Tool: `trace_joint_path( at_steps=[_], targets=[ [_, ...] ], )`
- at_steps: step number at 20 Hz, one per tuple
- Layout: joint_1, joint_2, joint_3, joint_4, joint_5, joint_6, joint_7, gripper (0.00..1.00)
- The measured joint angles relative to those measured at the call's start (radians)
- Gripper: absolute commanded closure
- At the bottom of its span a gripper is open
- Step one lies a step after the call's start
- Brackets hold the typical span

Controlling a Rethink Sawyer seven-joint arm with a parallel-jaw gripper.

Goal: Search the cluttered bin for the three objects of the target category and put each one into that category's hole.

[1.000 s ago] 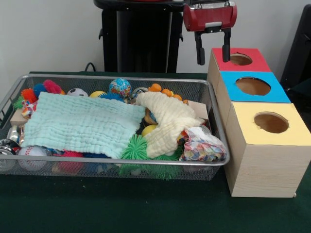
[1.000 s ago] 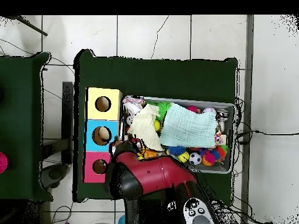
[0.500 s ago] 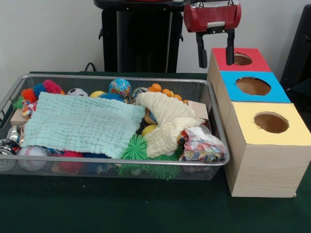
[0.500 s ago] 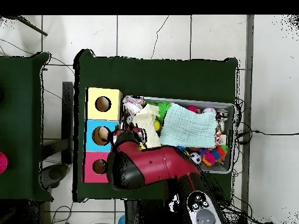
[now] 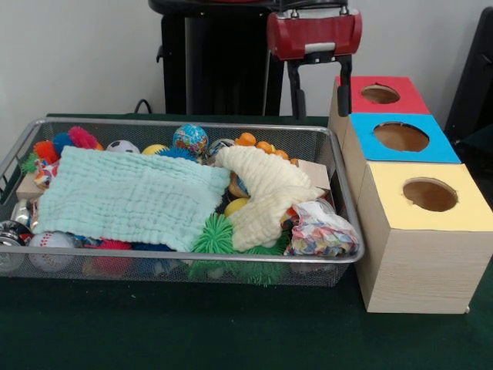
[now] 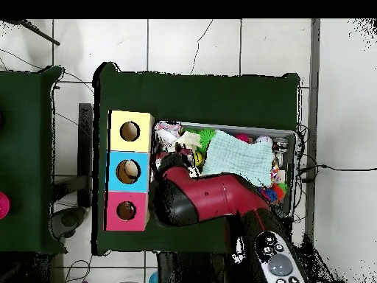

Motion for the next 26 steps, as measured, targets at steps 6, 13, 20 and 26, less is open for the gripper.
trace_joint_path(
  at_steps=[6,13,20,26],
  targets=[
    [-0.053,0.028,0.028,-0.033,-0.041,0.0,0.0,0.0],
    [-0.04,0.085,0.009,-0.074,-0.128,-0.006,0.0,0.0],
    [0.053,0.172,-0.055,-0.113,-0.212,-0.07,0.0,0.0],
    [0.103,0.23,-0.089,-0.124,-0.242,-0.145,0.0,0.0]
  ],
)
